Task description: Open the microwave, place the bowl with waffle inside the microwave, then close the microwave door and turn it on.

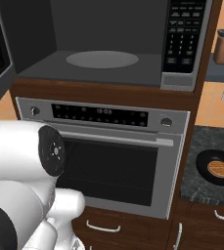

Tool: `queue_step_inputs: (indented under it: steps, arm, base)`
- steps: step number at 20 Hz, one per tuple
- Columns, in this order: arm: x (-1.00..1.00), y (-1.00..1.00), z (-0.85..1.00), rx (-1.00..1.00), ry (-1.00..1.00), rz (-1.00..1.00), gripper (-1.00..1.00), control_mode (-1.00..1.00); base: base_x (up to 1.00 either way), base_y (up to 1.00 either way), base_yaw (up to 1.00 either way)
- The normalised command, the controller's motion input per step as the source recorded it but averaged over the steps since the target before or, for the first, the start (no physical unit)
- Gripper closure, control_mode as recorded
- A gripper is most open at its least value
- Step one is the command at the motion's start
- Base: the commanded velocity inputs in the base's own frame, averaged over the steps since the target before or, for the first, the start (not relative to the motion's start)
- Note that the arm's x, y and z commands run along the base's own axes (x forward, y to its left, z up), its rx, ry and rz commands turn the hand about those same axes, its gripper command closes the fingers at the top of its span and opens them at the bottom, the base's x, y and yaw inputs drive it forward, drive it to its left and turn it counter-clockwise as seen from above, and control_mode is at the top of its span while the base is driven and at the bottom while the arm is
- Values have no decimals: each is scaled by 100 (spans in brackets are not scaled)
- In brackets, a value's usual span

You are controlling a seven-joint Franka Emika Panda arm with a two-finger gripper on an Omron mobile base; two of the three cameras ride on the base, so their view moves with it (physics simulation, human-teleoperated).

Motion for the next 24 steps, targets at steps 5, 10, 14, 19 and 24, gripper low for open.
queue_step_inputs:
  steps: [5, 10, 14, 19, 24]
  arm:
    - [-2, 68, 0, -7, 4, 13, -100, -100]
    - [-2, 66, 0, -5, 1, 9, -100, -100]
    - [0, 36, 0, 0, 0, 1, -100, -100]
    - [8, 30, 0, 0, 0, 0, -100, -100]
    - [40, 42, 3, 0, 0, -1, -100, -100]
  base:
    - [0, 0, 0]
    - [0, 0, 0]
    - [0, 0, 0]
    - [0, 0, 0]
    - [0, 0, 0]
